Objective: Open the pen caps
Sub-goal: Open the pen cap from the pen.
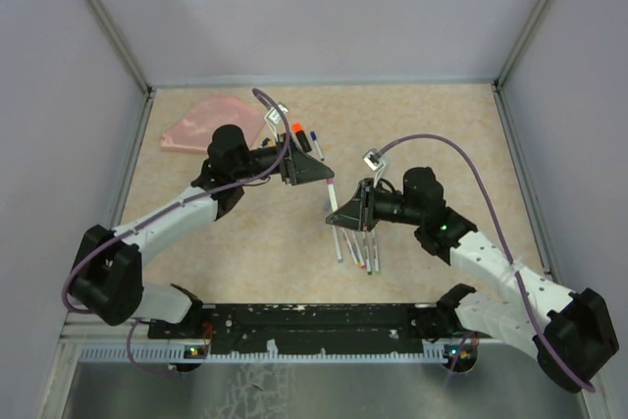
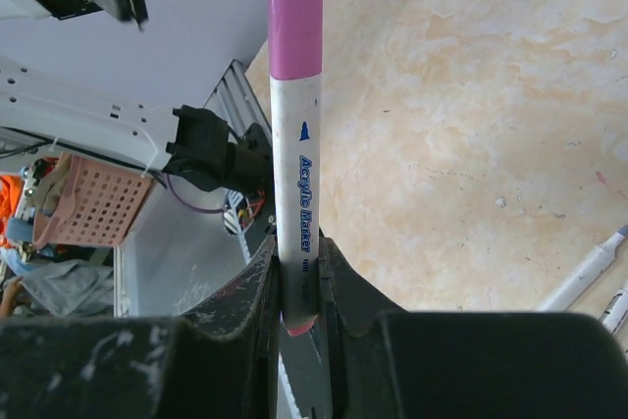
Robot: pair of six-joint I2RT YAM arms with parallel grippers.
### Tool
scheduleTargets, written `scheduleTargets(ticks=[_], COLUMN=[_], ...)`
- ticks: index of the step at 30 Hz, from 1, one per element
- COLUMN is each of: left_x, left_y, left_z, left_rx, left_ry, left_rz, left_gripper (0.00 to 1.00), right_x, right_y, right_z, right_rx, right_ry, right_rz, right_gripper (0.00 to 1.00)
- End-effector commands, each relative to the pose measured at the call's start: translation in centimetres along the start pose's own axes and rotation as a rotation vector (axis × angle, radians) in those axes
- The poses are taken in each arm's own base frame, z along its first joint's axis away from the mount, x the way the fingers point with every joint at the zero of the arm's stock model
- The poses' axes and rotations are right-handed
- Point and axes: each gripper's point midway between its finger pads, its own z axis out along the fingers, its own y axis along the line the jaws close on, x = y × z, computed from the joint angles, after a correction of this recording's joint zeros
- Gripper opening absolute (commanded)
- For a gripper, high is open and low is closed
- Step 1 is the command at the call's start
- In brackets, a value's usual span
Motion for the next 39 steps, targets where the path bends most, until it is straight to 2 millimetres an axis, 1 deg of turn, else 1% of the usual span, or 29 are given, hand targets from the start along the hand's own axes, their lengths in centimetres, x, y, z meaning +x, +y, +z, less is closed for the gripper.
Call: scheduleTargets(ticks=[1, 3, 9, 10, 11, 12, 14, 15, 16, 17, 19, 22, 24, 26, 28, 30, 33, 39], left_x=[0.2, 0.4, 0.8, 0.9, 1.0, 1.1, 1.1, 1.1, 1.1, 1.1, 0.8, 0.4, 0.1, -0.2, -0.3, -0.5, -0.4, -0.2], left_y=[-0.9, -0.9, -0.9, -1.0, -1.1, -1.2, -1.5, -1.6, -1.6, -1.7, -1.8, -2.2, -2.6, -2.9, -3.1, -3.3, -3.7, -4.2], left_z=[0.8, 1.0, 1.4, 1.5, 1.6, 1.6, 1.6, 1.7, 1.7, 1.7, 1.6, 1.5, 1.3, 1.1, 0.9, 1.0, 1.2, 1.9], left_rx=[0.053, 0.058, 0.076, 0.080, 0.088, 0.097, 0.116, 0.121, 0.125, 0.126, 0.129, 0.139, 0.149, 0.158, 0.159, 0.161, 0.167, 0.185], left_ry=[0.012, 0.022, 0.046, 0.052, 0.059, 0.067, 0.080, 0.082, 0.081, 0.077, 0.062, 0.028, -0.006, -0.043, -0.074, -0.094, -0.108, -0.106], left_rz=[-0.001, -0.011, -0.031, -0.033, -0.035, -0.041, -0.048, -0.052, -0.054, -0.053, -0.048, -0.037, -0.034, -0.035, -0.041, -0.038, -0.038, -0.047], left_gripper=[0.57, 0.50, 0.37, 0.33, 0.29, 0.23, 0.07, 0.01, 0.00, 0.00, 0.00, 0.00, 0.00, 0.00, 0.00, 0.00, 0.00, 0.00], right_x=[-1.7, -1.7, -1.6, -1.5, -1.5, -1.5, -1.5, -1.5, -1.5, -1.5, -1.9, -2.9, -3.9, -4.8, -5.4, -5.7, -5.9, -5.7], right_y=[2.2, 2.2, 2.1, 2.1, 2.1, 2.0, 2.0, 1.9, 1.9, 1.9, 2.0, 2.2, 2.3, 2.5, 2.4, 2.4, 2.4, 2.0], right_z=[0.0, -0.1, -0.1, -0.1, -0.1, -0.1, -0.1, -0.1, -0.1, -0.2, -0.3, -0.6, -1.0, -1.5, -1.9, -2.2, -2.2, -1.5], right_rx=[-0.068, -0.068, -0.066, -0.065, -0.064, -0.064, -0.061, -0.059, -0.054, -0.053, -0.044, -0.026, -0.014, -0.014, -0.008, -0.011, -0.014, -0.015], right_ry=[-0.024, -0.024, -0.024, -0.023, -0.023, -0.023, -0.022, -0.024, -0.025, -0.027, -0.041, -0.100, -0.164, -0.238, -0.301, -0.344, -0.357, -0.331], right_rz=[-0.057, -0.058, -0.057, -0.056, -0.055, -0.055, -0.054, -0.054, -0.054, -0.054, -0.052, -0.047, -0.046, -0.046, -0.032, -0.022, -0.007, 0.027], right_gripper=[0.00, 0.00, 0.00, 0.00, 0.00, 0.00, 0.00, 0.00, 0.02, 0.07, 0.21, 0.34, 0.40, 0.43, 0.46, 0.48, 0.48, 0.46])
